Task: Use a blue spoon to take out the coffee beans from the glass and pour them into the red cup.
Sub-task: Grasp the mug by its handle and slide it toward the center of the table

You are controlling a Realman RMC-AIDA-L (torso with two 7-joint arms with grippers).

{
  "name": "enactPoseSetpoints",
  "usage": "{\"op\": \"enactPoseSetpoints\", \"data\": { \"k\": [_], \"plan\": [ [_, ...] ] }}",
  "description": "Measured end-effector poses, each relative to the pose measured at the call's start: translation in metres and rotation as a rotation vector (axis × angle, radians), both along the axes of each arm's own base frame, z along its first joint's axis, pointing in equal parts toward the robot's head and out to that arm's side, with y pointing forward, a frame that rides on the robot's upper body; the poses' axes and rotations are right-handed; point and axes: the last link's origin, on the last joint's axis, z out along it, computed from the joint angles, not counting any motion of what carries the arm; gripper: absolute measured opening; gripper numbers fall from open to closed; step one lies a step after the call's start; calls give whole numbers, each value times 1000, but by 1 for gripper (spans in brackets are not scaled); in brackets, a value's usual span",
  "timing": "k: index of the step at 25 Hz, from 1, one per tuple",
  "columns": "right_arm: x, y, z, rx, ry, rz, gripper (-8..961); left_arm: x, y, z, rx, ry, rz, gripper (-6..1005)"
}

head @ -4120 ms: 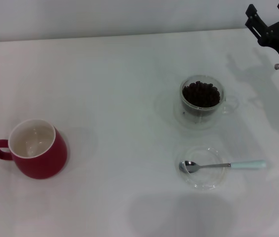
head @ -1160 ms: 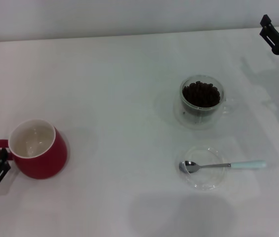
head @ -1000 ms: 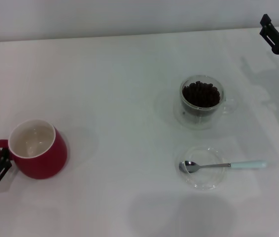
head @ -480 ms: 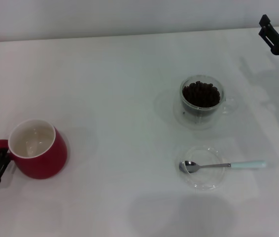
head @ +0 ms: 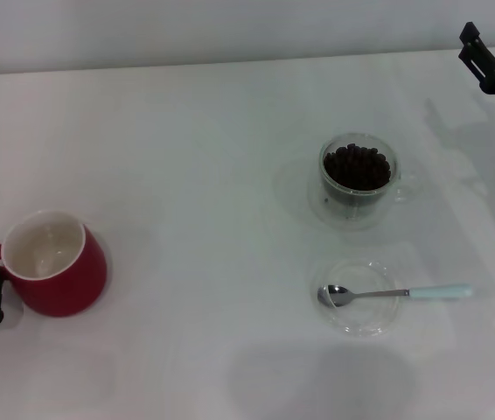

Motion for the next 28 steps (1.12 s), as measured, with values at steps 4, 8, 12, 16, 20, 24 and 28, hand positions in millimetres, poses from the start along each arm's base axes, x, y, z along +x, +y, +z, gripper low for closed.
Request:
{"op": "enactPoseSetpoints", "data": {
  "k": [4, 8, 12, 16, 20, 24, 28],
  "plan": [
    [0, 1, 1, 4, 2, -1, 857, 1, 2, 0, 0, 1, -4, 288],
    [0, 1, 1, 7, 5, -2, 857, 3, 7, -1, -6, 4, -10, 141],
    [-1, 1, 1, 7, 5, -1, 858, 9, 12, -5, -22, 0, -23, 98],
    [-1, 1, 1, 7, 5, 0, 858, 17, 18, -10, -29, -16, -43, 93],
    [-1, 2, 1, 8, 7, 0, 858, 24, 23, -13, -33, -29, -61, 93],
    [-2, 2, 1, 8, 8, 2, 857, 32, 28, -20, -65, -28, -84, 92],
    [-4, 4, 1, 8, 8, 9, 857, 40, 34, -29, -102, -17, -108, 92]
  ]
}}
